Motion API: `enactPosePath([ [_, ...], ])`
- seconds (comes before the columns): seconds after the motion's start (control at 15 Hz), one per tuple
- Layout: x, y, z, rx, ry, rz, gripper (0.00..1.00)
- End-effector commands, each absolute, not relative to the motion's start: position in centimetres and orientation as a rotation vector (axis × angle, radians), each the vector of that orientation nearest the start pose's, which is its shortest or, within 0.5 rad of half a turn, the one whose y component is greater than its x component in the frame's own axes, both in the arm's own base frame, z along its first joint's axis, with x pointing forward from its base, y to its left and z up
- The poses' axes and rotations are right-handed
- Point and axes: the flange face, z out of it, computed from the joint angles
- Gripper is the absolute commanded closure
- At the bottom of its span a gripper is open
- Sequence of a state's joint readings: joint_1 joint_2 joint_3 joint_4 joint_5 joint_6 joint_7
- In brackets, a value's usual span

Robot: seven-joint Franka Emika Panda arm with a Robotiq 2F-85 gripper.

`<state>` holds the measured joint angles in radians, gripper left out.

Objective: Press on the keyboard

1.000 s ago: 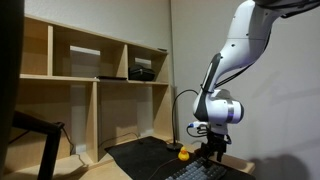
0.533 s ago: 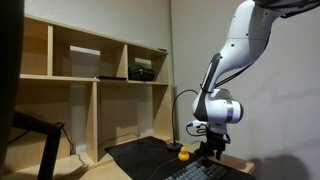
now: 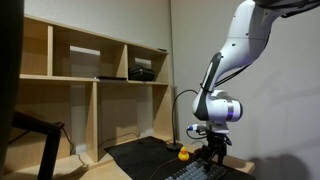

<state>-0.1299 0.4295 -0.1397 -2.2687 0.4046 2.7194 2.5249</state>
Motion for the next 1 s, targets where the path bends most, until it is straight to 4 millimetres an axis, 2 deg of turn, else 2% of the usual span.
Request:
enactPosePath([
  [0.0, 51.0, -15.9, 17.1, 0.006, 3.064, 0.136, 0.0],
  [0.2, 51.2, -16.0, 17.2, -0.02, 3.058, 0.115, 0.0],
  [0.47, 52.1, -16.2, 18.0, -0.074, 2.944, 0.026, 0.0],
  [0.53, 51.9, -16.1, 17.9, -0.049, 2.993, 0.059, 0.0],
  [0.93, 52.1, -15.9, 18.2, -0.036, 2.967, 0.066, 0.0],
])
